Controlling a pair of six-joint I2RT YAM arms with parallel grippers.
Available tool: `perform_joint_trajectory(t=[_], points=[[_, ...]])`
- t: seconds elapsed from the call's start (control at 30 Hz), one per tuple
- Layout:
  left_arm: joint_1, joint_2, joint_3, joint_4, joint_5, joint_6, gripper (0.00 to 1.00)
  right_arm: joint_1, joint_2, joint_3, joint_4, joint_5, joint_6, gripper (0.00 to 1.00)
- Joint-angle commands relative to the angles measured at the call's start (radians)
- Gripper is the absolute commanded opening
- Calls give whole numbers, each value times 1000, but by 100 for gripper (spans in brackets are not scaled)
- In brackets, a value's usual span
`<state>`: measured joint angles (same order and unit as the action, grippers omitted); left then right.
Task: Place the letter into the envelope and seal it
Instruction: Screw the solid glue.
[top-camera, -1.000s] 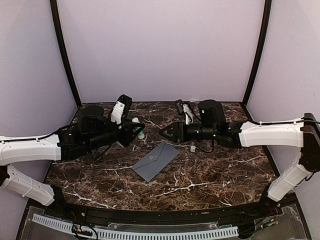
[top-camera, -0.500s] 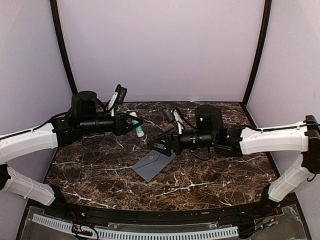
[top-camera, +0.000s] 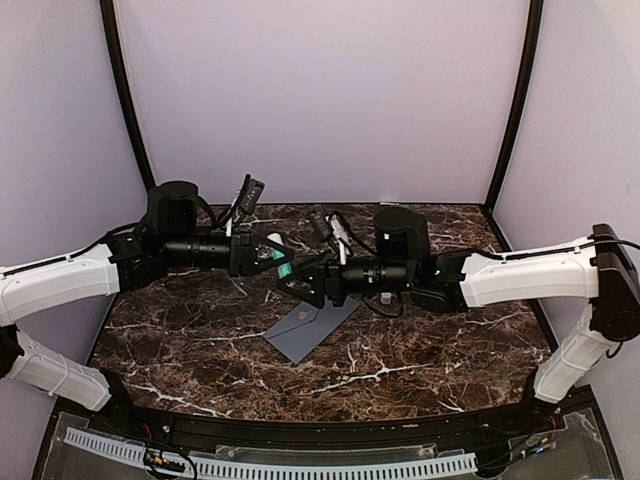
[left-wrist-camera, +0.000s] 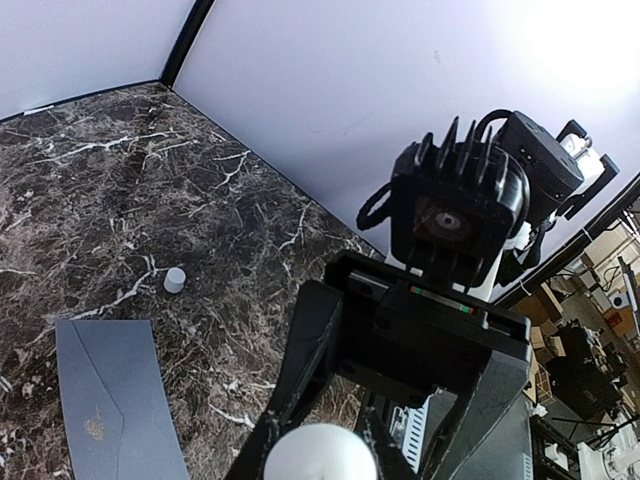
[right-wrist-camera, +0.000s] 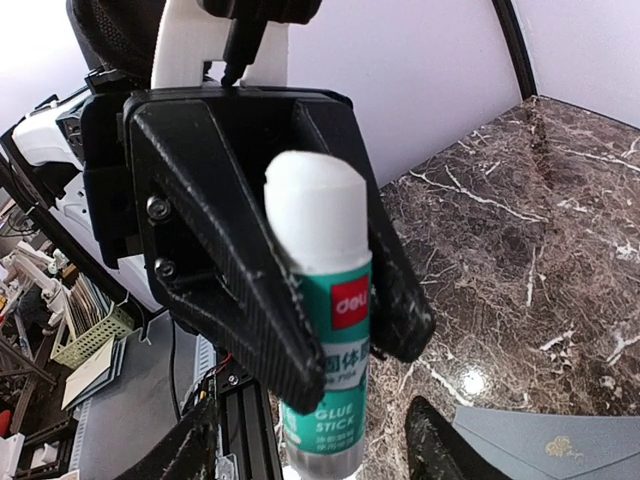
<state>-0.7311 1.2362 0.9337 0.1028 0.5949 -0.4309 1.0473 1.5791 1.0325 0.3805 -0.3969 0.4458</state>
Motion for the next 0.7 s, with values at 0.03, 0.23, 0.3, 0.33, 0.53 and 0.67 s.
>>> perform_joint_trajectory(t=[0.03, 0.23, 0.3, 0.33, 0.53, 0.67], points=[[5, 4, 31, 37, 66, -22, 14, 9, 33, 44, 80, -12, -4, 53], [6, 1, 31, 43, 57, -25, 14, 13, 51, 39, 129, -9, 22, 34], [6, 0, 29, 48, 57, -31, 14, 14, 49, 28, 150, 6, 30, 24], [6, 0, 29, 49, 60, -34, 14, 15, 46, 21, 165, 13, 35, 19], [6, -4, 22, 68, 72, -49, 41, 17, 34, -12, 233, 58, 57, 8], [6, -11, 9, 84, 77, -61, 67, 20, 21, -39, 294, 92, 76, 8]])
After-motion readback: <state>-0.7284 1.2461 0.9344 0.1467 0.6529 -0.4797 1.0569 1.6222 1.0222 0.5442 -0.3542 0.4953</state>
